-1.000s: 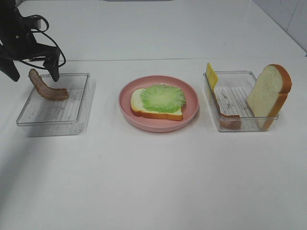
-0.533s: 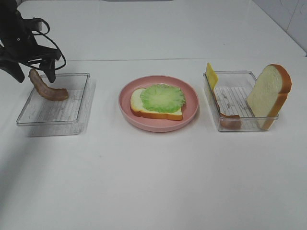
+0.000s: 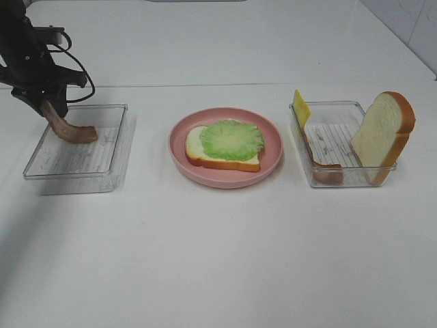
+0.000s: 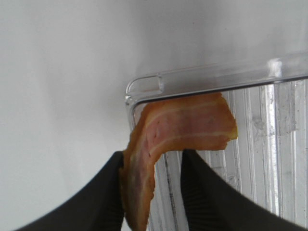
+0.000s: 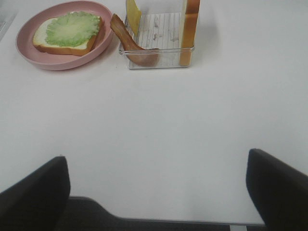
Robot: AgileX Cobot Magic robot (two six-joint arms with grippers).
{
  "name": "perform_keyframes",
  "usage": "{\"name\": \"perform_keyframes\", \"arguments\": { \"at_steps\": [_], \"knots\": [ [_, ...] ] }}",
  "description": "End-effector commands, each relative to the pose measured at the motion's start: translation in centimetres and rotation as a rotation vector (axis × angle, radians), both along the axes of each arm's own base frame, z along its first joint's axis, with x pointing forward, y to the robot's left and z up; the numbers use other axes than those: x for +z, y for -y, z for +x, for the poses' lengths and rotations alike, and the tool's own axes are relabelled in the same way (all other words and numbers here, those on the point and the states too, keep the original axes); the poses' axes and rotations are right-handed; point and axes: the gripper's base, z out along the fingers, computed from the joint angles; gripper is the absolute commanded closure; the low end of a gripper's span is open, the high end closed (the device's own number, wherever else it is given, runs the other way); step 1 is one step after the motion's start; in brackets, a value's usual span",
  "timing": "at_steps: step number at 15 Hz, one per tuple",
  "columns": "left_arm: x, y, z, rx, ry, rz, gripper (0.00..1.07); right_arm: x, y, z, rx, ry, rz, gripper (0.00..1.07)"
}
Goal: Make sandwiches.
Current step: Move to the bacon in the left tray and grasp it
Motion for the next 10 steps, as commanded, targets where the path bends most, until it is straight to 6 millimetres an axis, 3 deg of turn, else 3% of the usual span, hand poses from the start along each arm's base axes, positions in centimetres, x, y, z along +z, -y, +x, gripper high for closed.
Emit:
{"name": "perform_keyframes", "arguments": {
  "at_steps": [1, 2, 3, 7, 10],
  "knots": [
    [0.0, -0.2, 0.1, -0.006, 0.006, 0.002, 0.87, -0.1, 0.0, -0.3, 0.0, 0.032, 0.0, 0.11],
    [0.0, -0.2, 0.1, -0.01, 0.006, 0.002, 0.91, -0.1, 0.0, -0.3, 0.0, 0.032, 0.0, 0.11],
    [0.0, -0.2, 0.0, -0.032, 0.002, 0.006, 1.07, -0.1, 0.0, -0.3, 0.0, 0.032, 0.0, 0.11],
    [0.0, -0.2, 0.0, -0.034, -0.005, 0.007, 1.07, -0.1, 0.0, -0.3, 0.0, 0.032, 0.0, 0.11],
    [2.4, 0.0, -0.6, -0.032, 0.005, 0.0, 1.07, -0.1, 0.0, -0.3, 0.0, 0.032, 0.0, 0.11]
  ]
}}
